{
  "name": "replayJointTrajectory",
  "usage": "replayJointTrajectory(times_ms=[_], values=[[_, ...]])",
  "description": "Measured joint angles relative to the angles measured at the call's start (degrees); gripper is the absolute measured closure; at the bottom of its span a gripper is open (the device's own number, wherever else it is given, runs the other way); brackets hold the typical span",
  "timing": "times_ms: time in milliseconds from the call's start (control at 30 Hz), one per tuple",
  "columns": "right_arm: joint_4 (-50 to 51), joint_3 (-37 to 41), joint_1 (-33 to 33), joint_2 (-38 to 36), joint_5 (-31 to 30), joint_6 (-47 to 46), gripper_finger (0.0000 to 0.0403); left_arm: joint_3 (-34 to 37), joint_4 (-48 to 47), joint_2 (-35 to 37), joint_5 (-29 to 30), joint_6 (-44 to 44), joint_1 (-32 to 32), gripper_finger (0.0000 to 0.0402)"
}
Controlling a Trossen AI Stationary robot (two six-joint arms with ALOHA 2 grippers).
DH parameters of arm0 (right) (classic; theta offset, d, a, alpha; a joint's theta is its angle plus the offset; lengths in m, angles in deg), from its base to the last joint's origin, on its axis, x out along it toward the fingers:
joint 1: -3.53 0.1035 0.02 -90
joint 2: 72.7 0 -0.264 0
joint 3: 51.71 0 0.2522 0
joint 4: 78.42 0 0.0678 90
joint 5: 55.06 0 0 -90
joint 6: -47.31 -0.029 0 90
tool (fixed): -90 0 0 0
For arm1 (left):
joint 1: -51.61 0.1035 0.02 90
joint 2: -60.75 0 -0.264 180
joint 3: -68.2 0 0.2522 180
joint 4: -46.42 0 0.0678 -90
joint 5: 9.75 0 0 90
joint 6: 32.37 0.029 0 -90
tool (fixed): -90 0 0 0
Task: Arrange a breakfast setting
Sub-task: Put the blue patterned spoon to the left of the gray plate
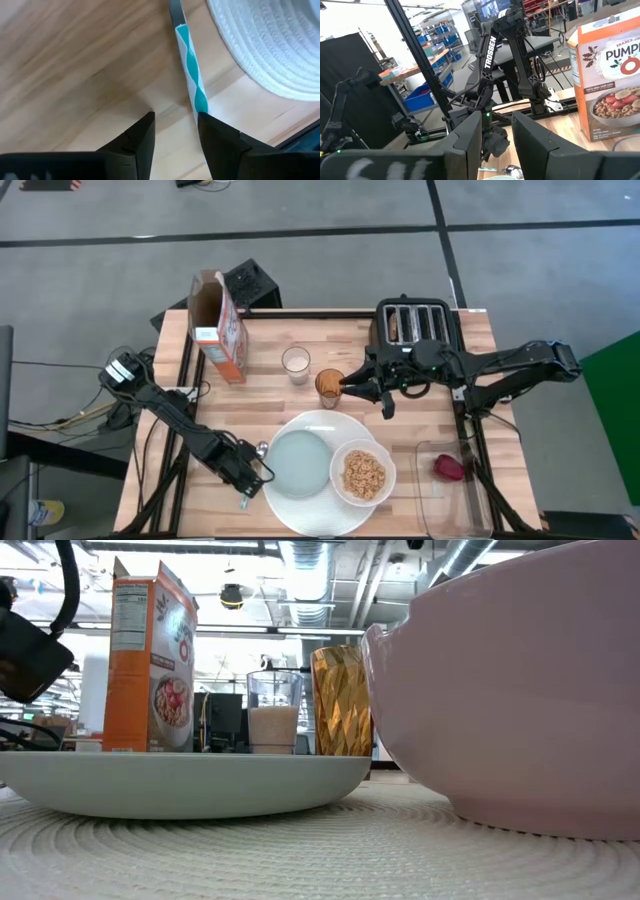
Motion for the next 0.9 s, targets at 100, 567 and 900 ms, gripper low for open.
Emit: replayJointTrajectory(times_ms=[100, 567, 900], values=[[0.46, 0.00, -0.02, 0.00, -0.02, 0.00, 0.0269, -1.06, -2.65, -0.27, 0.58, 1.24, 0.00, 0.0265], [0.70, 0.00, -0.30, 0.00, 0.00, 0.02, 0.0269, -2.64, -9.90, 1.15, 4.83, 6.23, 3.24, 0.0265], [2.47, 0.00, -0.32, 0.00, 0.00, 0.02, 0.0269, -4.76, -10.09, 3.14, 7.99, 8.53, 5.88, 0.0265]])
